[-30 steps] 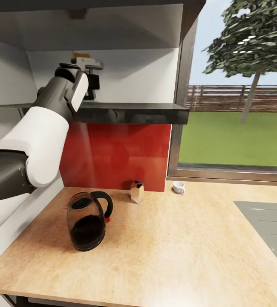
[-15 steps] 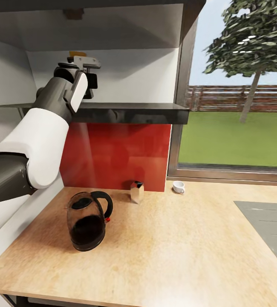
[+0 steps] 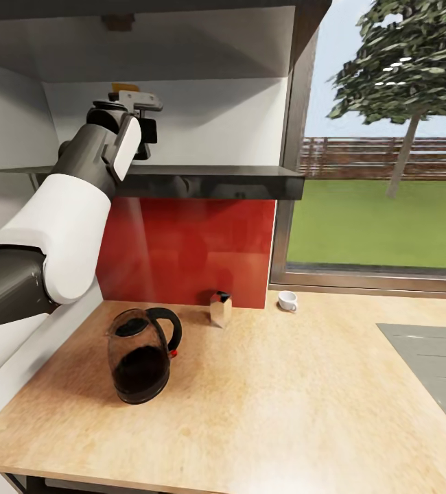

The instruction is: Set up a coffee station on the kitchen countertop: keep the coffee maker on the countertop, move the bottle of coffee from the kitchen shelf to the counter next to the coffee maker, place a paper coffee filter on top of the coffee maker, put the saucer next to the coffee maker with the coffee cup on the saucer, and place the electric kettle next to the coffee maker.

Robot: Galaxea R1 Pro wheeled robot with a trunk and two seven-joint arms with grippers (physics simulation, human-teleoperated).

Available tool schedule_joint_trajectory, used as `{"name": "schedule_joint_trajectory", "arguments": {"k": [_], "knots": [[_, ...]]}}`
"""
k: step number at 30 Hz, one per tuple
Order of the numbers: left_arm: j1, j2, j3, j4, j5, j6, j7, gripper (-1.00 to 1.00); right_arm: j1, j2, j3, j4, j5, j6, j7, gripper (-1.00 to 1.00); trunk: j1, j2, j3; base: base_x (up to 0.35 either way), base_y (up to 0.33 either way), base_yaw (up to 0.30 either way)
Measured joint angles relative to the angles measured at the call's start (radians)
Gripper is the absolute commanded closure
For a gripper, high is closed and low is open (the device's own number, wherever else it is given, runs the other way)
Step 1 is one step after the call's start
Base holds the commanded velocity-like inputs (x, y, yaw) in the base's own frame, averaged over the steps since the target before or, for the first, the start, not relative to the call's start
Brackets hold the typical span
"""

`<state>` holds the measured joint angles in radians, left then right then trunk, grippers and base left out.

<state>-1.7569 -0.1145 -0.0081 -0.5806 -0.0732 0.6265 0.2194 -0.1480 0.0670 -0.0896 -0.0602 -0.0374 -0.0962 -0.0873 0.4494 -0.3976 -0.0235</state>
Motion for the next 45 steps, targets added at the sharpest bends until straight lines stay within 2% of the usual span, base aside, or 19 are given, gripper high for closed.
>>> {"name": "schedule_joint_trajectory", "arguments": {"k": [15,38,45], "knots": [[0.0,0.0,0.0,0.001,-0.006,0.012,-0.001,1.0,0.0,0.0,-0.01,-0.006,-0.006,0.0,-0.002,-1.0,0.0,0.0,0.0,-0.047,-0.238,-0.024],[0.0,-0.003,0.0,0.002,-0.004,0.013,-0.001,1.0,0.0,0.0,-0.011,-0.007,-0.007,0.0,-0.002,-1.0,0.0,-0.001,0.011,-0.018,-0.272,-0.277],[0.0,-0.003,-0.001,0.001,0.001,0.048,0.0,1.0,0.0,-0.001,-0.012,-0.007,-0.007,0.0,-0.002,-1.0,0.0,-0.001,0.014,-0.075,-0.272,-0.285]]}}
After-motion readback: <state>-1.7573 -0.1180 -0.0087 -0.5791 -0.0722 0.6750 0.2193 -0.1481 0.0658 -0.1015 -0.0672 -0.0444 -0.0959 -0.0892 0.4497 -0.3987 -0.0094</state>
